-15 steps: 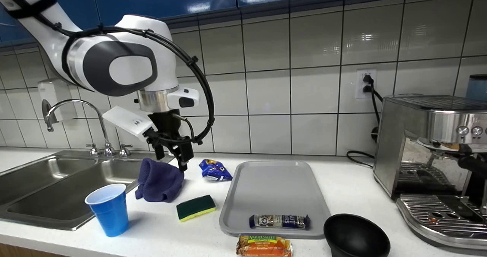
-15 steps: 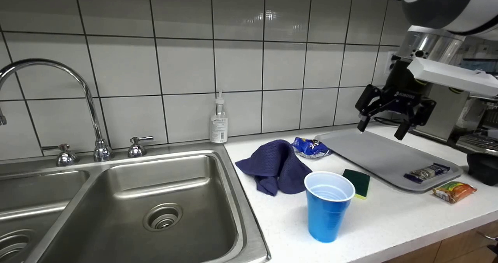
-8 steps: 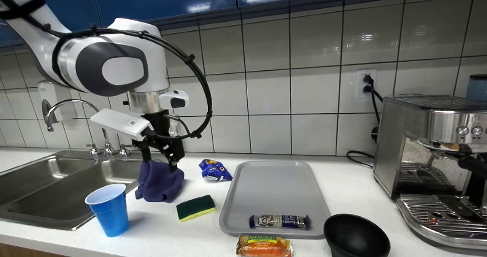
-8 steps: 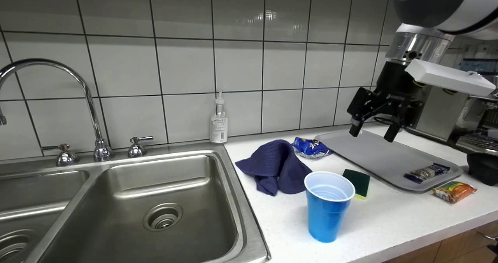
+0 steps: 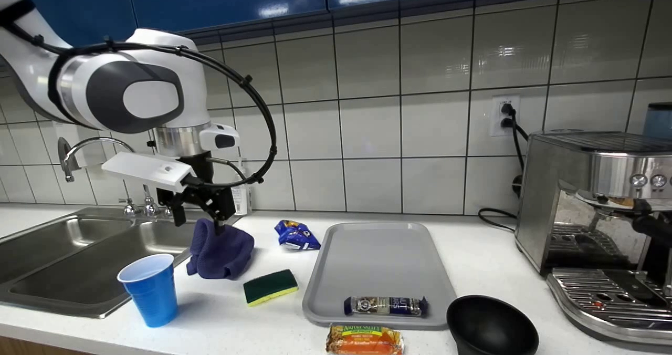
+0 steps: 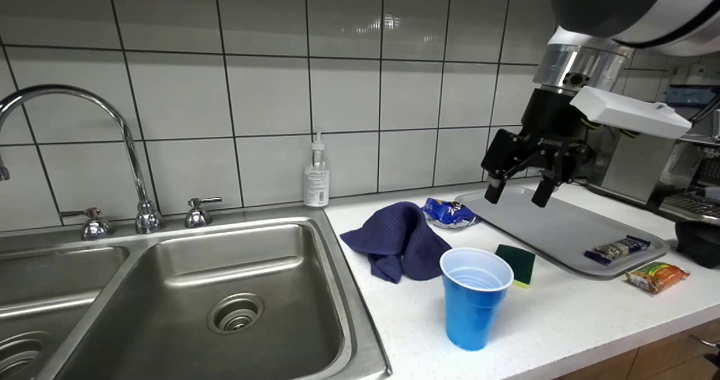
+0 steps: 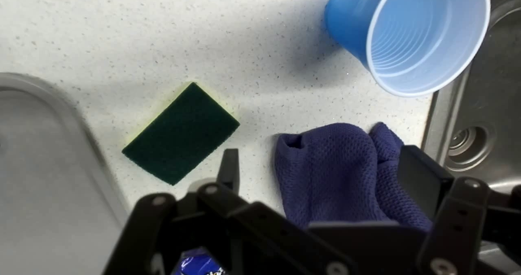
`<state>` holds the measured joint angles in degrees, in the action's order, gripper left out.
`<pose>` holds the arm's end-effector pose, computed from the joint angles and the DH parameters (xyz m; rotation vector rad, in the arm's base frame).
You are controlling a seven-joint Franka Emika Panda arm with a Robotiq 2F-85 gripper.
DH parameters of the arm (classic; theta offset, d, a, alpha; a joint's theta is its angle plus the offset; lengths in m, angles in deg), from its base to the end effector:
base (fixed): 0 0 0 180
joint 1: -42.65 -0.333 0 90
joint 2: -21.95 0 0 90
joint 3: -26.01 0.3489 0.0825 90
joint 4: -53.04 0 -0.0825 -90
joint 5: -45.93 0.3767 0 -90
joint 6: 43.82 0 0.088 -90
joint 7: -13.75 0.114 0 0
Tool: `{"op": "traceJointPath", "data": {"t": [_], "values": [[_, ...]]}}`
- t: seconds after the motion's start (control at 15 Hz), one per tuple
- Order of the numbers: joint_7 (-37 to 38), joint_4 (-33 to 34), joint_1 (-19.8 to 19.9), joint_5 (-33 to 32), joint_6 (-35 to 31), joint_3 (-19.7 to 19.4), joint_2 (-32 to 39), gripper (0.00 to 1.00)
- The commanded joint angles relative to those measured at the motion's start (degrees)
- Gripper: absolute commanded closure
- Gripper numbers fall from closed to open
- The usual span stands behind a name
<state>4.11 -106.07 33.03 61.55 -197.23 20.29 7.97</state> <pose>0.3810 0.0197 0.3283 -2.9778 -0.0029 -0.2198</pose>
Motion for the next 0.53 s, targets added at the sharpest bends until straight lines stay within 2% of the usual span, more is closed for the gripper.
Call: {"op": "traceJointPath", "data": {"t": [0.0, 0.47], "values": [[-2.0, 0.0, -1.2, 1.9, -0.2, 1.9, -0.3, 0.00], [-0.8, 0.0, -3.3, 1.5, -2.4, 5.0, 1.7, 0.00]]}}
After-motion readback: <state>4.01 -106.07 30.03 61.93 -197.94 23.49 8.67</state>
